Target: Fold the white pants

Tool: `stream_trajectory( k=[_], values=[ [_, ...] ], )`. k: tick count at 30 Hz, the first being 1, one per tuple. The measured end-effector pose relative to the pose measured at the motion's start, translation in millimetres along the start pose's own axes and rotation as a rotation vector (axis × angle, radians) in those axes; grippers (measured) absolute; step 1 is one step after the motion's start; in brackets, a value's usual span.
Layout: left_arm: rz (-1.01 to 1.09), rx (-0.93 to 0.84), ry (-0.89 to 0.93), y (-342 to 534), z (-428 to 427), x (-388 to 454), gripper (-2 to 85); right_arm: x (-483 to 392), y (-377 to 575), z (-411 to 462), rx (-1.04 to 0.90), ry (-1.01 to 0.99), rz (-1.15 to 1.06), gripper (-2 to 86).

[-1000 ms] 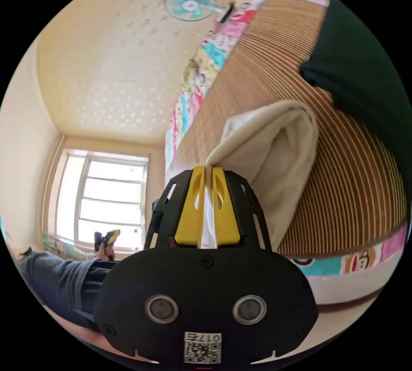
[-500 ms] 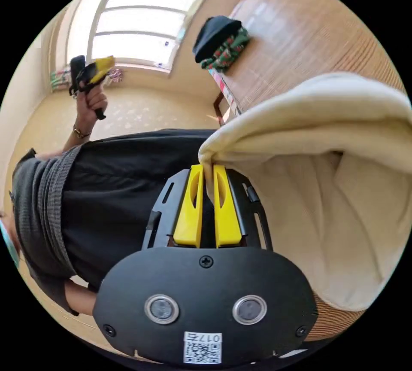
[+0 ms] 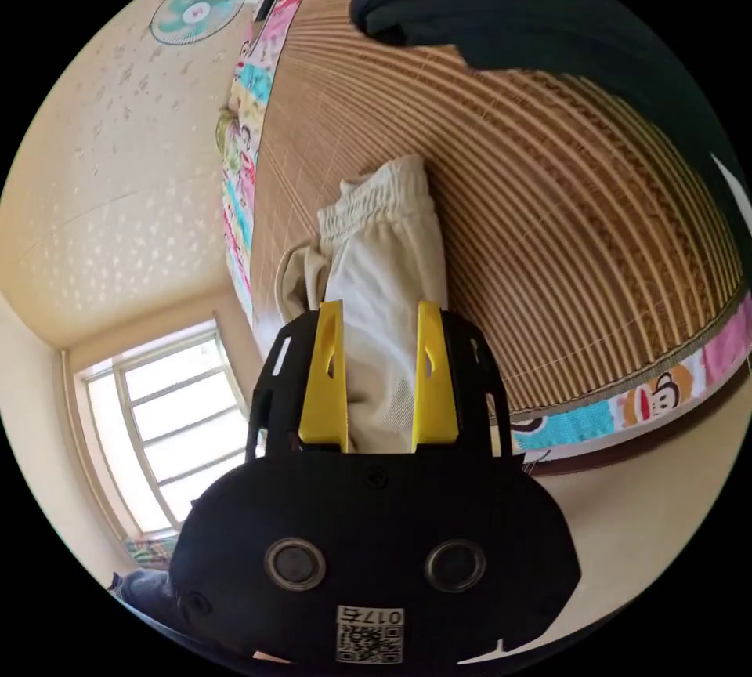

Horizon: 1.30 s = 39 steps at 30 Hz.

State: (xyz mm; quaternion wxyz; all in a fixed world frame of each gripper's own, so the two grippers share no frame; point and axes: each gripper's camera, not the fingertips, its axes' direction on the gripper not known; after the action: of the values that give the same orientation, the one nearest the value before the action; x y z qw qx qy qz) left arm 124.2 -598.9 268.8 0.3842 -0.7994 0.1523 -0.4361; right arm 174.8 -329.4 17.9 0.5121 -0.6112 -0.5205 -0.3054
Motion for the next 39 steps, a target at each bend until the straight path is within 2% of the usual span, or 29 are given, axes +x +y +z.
stream_trajectory(
  k=[2, 6, 8, 13, 15, 17, 23, 28, 30, 35, 37, 39],
  values=[
    [-0.002, -0.012, 0.002, -2, 8, 1, 4.3, 6, -7, 5, 0.016, 0.011, 0.0, 14.1],
    [0.008, -0.031, 0.011, -9, 26, 6, 4.5, 19, -7, 52, -0.086, -0.029, -0.04, 15.1],
    [0.006, -0.038, 0.025, -13, 33, 6, 4.6, 21, 7, 61, -0.053, -0.006, -0.037, 14.4],
    [0.0, -0.038, 0.05, -21, 48, 3, 4.6, 24, 47, 79, -0.112, -0.29, -0.144, 9.6],
    [-0.002, -0.039, 0.057, -25, 53, 1, 4.6, 1, 74, 72, -0.145, -0.502, -0.339, 7.0],
    [0.006, -0.038, 0.077, -29, 58, 1, 4.6, -25, 96, 67, -0.197, -0.61, -0.488, 5.9],
    [0.087, -0.04, 0.14, -50, 68, 10, 4.8, -129, 194, 38, -0.351, -0.777, -1.002, 3.9],
    [0.277, 0.004, 0.245, -74, 48, 38, 6.5, -196, 290, -11, -0.418, -0.934, -1.399, 2.8],
    [0.365, 0.031, 0.265, -83, 30, 54, 7.7, -216, 335, -39, -0.421, -1.06, -1.576, 2.4],
    [0.668, 0.165, 0.326, -96, -41, 109, 8.6, -224, 386, -72, -0.368, -1.407, -1.676, 2.1],
    [0.811, 0.242, 0.415, -97, -81, 133, 8.7, -219, 402, -76, -0.358, -1.571, -1.707, 2.2],
    [0.907, 0.292, 0.49, -98, -109, 147, 8.9, -208, 420, -74, -0.351, -1.822, -1.717, 2.4]
  ],
)
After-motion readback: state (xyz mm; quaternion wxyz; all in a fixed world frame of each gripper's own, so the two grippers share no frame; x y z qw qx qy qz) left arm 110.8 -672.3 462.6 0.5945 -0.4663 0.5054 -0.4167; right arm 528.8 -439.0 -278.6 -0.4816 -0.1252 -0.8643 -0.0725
